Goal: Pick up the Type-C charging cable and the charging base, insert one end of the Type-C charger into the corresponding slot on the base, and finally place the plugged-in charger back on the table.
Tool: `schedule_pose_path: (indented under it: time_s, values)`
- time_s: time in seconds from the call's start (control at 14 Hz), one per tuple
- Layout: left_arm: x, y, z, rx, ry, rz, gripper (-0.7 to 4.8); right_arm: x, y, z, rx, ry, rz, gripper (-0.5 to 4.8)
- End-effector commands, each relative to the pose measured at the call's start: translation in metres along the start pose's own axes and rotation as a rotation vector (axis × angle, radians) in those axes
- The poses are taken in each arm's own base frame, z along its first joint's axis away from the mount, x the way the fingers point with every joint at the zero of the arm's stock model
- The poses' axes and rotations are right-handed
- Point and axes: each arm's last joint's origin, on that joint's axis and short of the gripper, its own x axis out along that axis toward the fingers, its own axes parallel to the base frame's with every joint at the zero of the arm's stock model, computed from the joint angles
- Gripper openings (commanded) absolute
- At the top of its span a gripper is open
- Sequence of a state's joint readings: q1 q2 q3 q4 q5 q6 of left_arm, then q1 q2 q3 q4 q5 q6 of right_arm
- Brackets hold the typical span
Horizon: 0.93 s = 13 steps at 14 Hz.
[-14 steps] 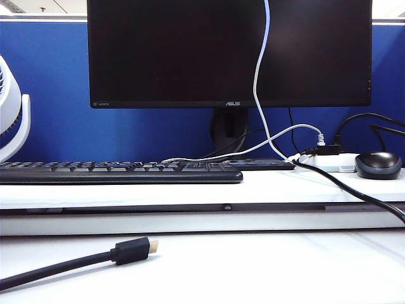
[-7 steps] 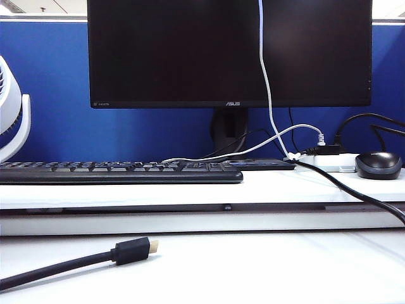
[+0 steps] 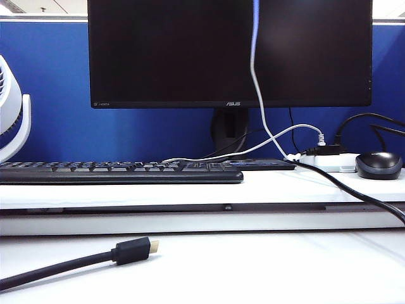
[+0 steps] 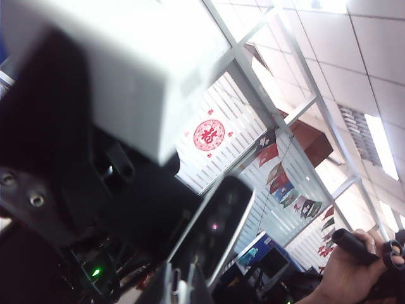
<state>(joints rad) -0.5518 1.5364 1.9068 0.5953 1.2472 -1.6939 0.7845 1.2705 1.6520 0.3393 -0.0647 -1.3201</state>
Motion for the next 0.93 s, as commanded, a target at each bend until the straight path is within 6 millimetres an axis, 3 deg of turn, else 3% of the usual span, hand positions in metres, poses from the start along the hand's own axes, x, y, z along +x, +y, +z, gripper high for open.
schedule_pose_path:
  time_s: [0.07, 0.21, 0.43, 0.64, 0.78, 0.93]
  values:
    - [0.001, -0.004, -0.001, 0.043, 0.009, -0.008, -0.06, -0.005, -0.007, 0.000, 0.046, 0.077, 0.005, -0.01]
    - [0.001, -0.002, 0.000, 0.050, 0.013, -0.006, -0.06, -0.014, 0.000, -0.001, 0.053, 0.113, 0.188, -0.01]
    - [0.001, 0.002, 0.000, 0.058, 0.029, -0.001, -0.06, -0.022, -0.003, 0.001, 0.055, 0.130, 0.246, -0.01]
    - [0.009, 0.021, 0.000, 0.000, 0.067, -0.001, -0.06, -0.029, -0.016, 0.004, 0.062, 0.121, 0.219, -0.01]
    - [0.018, 0.020, -0.003, -0.040, 0.073, -0.031, -0.06, -0.024, -0.007, 0.003, -0.069, 0.038, 0.261, -0.01]
    - [0.018, 0.015, -0.003, -0.054, 0.074, -0.049, -0.06, -0.018, 0.001, 0.001, -0.366, -0.003, 0.261, -0.01]
